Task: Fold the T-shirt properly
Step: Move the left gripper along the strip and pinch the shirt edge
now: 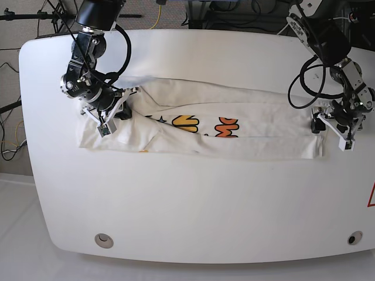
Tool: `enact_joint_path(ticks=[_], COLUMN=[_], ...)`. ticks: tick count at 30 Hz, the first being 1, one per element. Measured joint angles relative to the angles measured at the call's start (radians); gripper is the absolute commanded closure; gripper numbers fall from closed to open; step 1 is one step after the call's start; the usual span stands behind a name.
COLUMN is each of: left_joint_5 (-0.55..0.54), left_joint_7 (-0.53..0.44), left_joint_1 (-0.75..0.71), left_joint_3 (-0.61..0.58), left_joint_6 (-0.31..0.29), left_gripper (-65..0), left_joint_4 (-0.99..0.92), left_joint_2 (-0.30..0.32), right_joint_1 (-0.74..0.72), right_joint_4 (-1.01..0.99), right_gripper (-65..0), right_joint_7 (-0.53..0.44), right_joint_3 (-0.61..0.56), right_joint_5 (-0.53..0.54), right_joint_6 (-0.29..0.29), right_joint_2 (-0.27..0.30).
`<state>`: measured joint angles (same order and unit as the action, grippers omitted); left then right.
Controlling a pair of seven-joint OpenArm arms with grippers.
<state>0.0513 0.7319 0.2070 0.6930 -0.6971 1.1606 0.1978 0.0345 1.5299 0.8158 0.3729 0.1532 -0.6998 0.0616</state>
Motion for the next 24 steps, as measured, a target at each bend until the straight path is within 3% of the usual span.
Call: enact_joint_path(ticks=[18,24], left_joint_5=[-0.003,-0.015], left_joint_7=[-0.034,-0.047], left_joint_1=[-0.003,-0.007], left_joint_3=[-0.039,-0.039], left_joint_6=[0.008,0.008], left_gripper=[-51.5,-37.9], left_joint_4=[-0.022,-0.019], left_joint_2=[-0.009,-0.018], right_joint_1=[0.000,0.000], right_joint_4=[0.000,0.000], right_gripper=[0.0,0.0], right_joint_7=[0.000,0.000], right_joint_3=[0.000,0.000], right_joint_5=[0.000,0.000], right_joint_6=[0.000,0.000], right_joint_2=[0.000,0.000])
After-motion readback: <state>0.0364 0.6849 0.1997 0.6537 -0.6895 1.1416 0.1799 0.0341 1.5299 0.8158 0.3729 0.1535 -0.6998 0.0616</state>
